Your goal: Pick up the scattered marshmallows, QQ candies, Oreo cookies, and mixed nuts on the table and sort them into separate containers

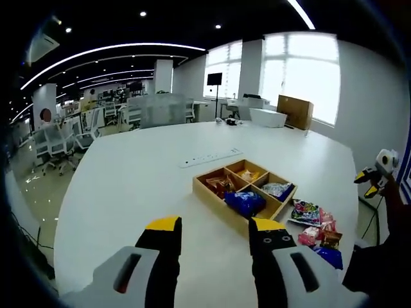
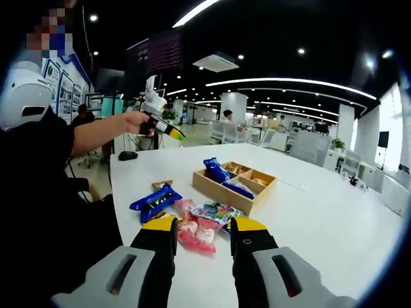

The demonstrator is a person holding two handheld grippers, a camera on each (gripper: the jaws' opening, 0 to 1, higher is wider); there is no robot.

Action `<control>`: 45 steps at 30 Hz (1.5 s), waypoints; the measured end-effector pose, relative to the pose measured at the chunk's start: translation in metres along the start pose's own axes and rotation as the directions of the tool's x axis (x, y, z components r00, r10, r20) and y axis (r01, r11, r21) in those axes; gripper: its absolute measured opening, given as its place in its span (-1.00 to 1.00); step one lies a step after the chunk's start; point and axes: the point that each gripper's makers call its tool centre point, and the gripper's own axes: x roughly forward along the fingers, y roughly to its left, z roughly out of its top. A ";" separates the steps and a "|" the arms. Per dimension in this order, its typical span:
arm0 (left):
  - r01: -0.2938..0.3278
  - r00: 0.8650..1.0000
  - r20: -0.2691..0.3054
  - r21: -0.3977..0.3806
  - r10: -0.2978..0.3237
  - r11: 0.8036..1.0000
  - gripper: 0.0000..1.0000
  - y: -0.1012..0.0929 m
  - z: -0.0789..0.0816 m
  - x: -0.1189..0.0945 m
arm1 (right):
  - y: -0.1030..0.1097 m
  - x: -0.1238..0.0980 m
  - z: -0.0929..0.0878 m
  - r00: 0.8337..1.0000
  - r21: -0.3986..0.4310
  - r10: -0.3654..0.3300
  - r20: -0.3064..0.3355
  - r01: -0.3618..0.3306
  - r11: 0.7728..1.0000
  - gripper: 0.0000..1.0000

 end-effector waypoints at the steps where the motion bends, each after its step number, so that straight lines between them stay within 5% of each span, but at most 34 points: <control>1: 0.001 1.000 0.002 0.000 -0.001 1.000 -0.07 -0.001 0.000 -0.002 | 0.000 0.001 0.000 1.000 -0.002 0.000 -0.003 0.000 1.000 -0.41; 10: 0.012 1.000 0.015 -0.004 -0.012 1.000 -0.09 -0.009 -0.012 -0.021 | -0.014 -0.002 0.002 0.999 0.031 -0.047 0.015 0.047 0.998 -0.43; 26: -0.022 0.999 0.044 0.016 0.021 1.000 -0.09 -0.013 -0.031 -0.056 | -0.010 0.006 -0.011 1.000 0.063 -0.026 -0.011 0.027 0.998 -0.42; 45: -0.012 0.991 0.130 -0.016 0.014 1.000 -0.09 -0.049 -0.045 -0.099 | -0.011 0.010 -0.019 0.999 0.064 -0.026 -0.043 0.029 0.997 -0.41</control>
